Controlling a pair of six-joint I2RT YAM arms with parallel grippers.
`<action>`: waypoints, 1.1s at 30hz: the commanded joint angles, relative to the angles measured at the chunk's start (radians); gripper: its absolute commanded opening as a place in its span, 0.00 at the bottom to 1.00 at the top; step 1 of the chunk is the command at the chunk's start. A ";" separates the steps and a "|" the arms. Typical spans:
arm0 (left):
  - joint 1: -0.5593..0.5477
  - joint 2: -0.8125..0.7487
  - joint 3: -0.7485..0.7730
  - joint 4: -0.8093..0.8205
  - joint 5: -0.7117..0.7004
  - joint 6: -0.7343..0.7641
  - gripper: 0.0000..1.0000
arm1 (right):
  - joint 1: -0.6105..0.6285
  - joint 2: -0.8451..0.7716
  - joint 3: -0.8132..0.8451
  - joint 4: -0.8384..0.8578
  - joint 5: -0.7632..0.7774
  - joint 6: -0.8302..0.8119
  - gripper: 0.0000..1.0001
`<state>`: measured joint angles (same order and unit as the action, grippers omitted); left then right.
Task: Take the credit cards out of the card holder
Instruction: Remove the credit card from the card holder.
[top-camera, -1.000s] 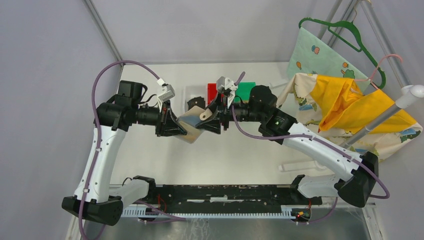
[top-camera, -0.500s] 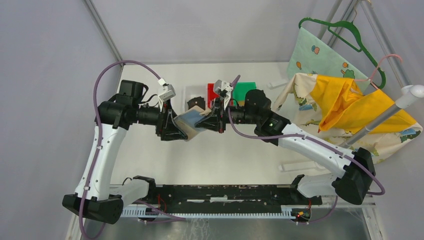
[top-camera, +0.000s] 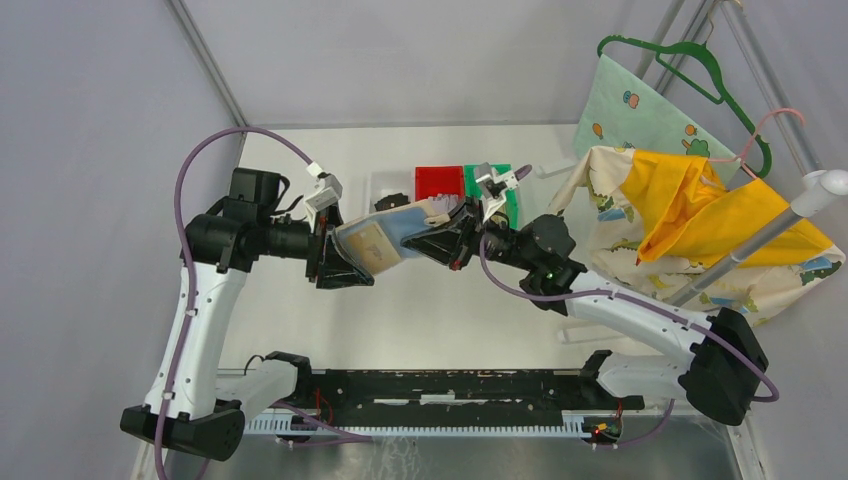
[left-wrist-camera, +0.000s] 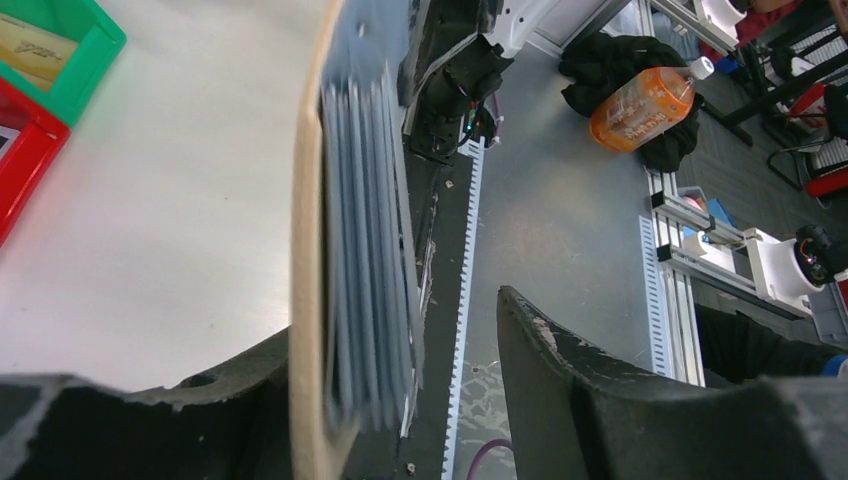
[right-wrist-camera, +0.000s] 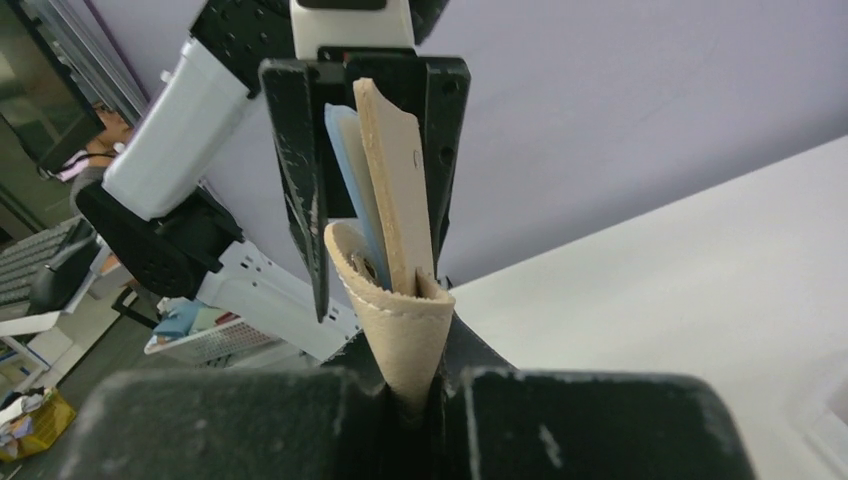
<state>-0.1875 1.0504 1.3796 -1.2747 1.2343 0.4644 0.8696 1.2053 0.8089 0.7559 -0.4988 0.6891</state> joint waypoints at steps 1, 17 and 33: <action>-0.003 -0.018 -0.011 0.025 0.067 -0.007 0.59 | -0.001 -0.039 -0.002 0.183 0.055 0.053 0.00; -0.002 -0.037 0.012 0.077 0.102 -0.058 0.23 | 0.008 -0.045 -0.067 0.246 0.061 0.056 0.00; -0.002 -0.043 -0.016 0.151 0.042 -0.098 0.23 | 0.035 -0.060 -0.112 0.231 0.027 -0.010 0.02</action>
<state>-0.1875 1.0237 1.3617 -1.1934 1.2613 0.4042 0.8951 1.1816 0.7105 0.9920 -0.4721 0.7265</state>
